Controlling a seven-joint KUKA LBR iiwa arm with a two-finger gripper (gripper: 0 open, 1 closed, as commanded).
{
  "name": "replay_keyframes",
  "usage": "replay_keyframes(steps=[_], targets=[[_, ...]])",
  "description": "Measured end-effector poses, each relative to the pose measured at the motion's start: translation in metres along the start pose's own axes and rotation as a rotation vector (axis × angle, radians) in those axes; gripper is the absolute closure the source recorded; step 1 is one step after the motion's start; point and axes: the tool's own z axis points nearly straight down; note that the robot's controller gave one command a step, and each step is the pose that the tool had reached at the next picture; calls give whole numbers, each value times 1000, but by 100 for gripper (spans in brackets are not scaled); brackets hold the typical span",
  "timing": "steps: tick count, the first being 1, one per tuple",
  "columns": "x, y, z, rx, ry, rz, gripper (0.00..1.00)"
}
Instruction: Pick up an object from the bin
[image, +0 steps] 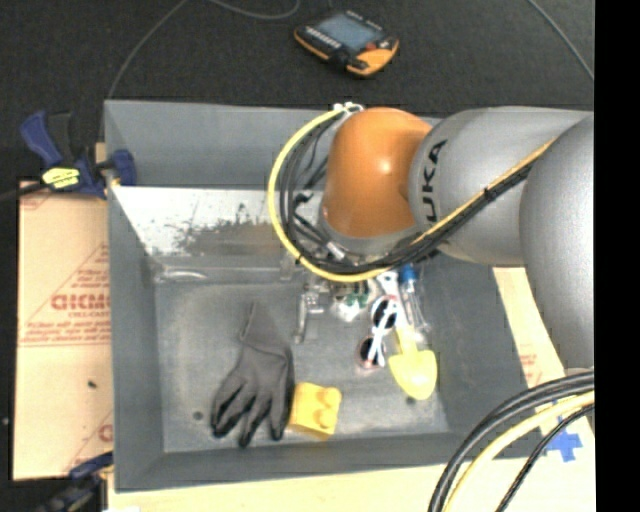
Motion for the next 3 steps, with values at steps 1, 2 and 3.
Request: replay_keyframes(steps=[1, 2, 3], targets=[[0, 0, 0, 0, 0, 0, 0], [44, -11, 63, 0, -2, -65, 100], [44, -11, 63, 0, -2, -64, 100]])
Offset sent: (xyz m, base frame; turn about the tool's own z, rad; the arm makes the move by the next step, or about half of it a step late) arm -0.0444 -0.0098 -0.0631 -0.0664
